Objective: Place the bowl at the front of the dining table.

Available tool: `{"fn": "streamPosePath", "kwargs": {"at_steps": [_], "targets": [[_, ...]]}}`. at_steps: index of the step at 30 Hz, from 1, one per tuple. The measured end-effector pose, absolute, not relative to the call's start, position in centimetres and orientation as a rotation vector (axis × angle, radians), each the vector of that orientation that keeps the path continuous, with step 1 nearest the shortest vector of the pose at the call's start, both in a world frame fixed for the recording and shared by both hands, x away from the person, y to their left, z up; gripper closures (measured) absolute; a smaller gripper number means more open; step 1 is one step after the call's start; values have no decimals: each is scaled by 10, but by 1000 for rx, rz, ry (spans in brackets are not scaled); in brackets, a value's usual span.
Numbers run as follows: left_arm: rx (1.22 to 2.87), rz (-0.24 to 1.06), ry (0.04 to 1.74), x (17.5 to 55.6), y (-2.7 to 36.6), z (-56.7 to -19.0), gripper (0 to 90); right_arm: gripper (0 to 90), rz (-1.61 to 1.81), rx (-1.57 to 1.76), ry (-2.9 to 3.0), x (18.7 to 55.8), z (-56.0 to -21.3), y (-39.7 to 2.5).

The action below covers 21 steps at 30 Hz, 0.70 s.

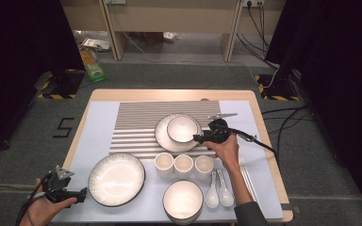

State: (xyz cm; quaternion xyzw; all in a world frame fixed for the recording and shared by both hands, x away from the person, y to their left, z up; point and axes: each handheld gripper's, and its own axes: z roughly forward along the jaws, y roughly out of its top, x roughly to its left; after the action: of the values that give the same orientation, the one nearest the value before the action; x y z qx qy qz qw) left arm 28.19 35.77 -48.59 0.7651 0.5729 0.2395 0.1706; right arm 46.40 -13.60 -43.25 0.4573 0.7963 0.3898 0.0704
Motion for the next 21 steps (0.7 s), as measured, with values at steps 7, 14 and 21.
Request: {"fn": "streamPosePath", "kwargs": {"at_steps": [7,14,21], "targets": [[2171,677,1626,282,358,-486,0,447,1156,1350,2390,454,-425,-147],[2174,683,1628,282,357,-486,0,437,1144,1299,2413,431,-415,-161],[2174,683,1627,282,358,-486,1,392,1144,1305,2408,414,-413,-173]]}}
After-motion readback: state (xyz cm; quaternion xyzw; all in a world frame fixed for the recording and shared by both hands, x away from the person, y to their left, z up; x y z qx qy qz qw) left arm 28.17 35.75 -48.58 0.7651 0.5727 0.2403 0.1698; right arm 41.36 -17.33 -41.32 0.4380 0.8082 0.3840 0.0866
